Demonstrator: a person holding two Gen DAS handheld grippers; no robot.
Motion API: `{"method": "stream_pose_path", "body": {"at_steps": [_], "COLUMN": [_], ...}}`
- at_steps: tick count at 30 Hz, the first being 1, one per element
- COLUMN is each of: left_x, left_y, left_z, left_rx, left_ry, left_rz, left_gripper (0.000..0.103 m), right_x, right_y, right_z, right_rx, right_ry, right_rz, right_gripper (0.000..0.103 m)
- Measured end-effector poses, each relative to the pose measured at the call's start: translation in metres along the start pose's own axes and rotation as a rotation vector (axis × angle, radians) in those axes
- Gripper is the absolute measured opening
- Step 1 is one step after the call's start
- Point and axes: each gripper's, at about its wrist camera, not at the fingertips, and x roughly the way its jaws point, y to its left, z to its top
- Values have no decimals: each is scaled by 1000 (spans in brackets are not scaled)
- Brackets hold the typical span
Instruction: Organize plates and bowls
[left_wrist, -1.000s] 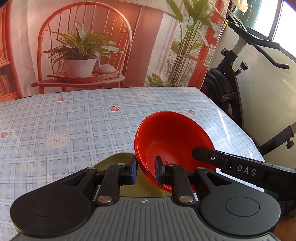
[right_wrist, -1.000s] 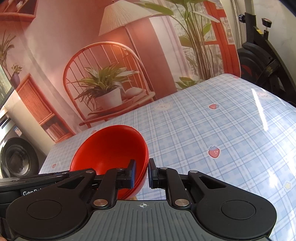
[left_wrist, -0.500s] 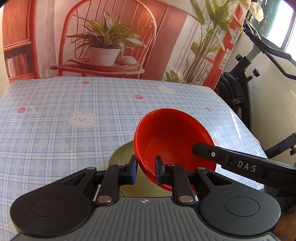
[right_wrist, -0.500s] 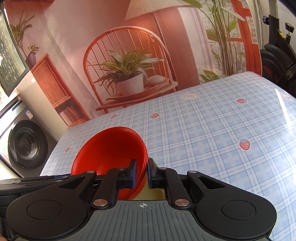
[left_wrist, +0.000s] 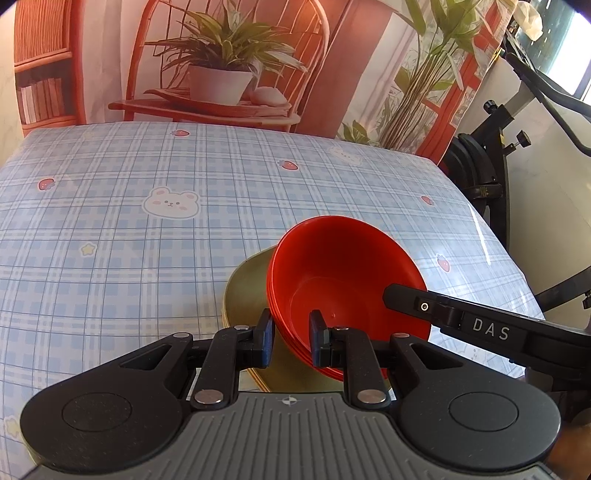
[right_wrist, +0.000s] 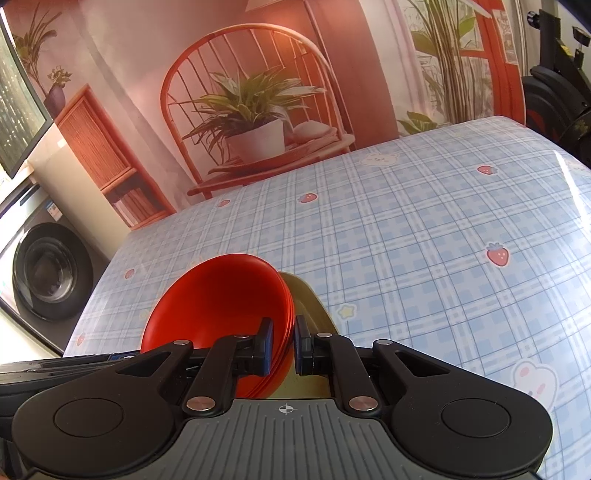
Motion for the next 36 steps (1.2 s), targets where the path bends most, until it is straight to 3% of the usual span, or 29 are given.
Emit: {"method": "stream_pose_path", "body": {"at_steps": [27, 30, 36], "left_x": [11, 10, 5], "left_y": [-3, -3, -4], "left_z": [-6, -5, -4], "left_rx": [22, 19, 27], "left_ry": [15, 15, -2], "left_rz": [27, 32, 20], "left_gripper": [23, 42, 56], "right_x": [12, 11, 8], "right_y": [-5, -6, -5], "right_z": [-8, -7, -7], "right_rx": [-28, -30, -38], "right_ry": [23, 19, 11], "right_rz": [-30, -34, -40], "right_gripper": [10, 11, 20]}}
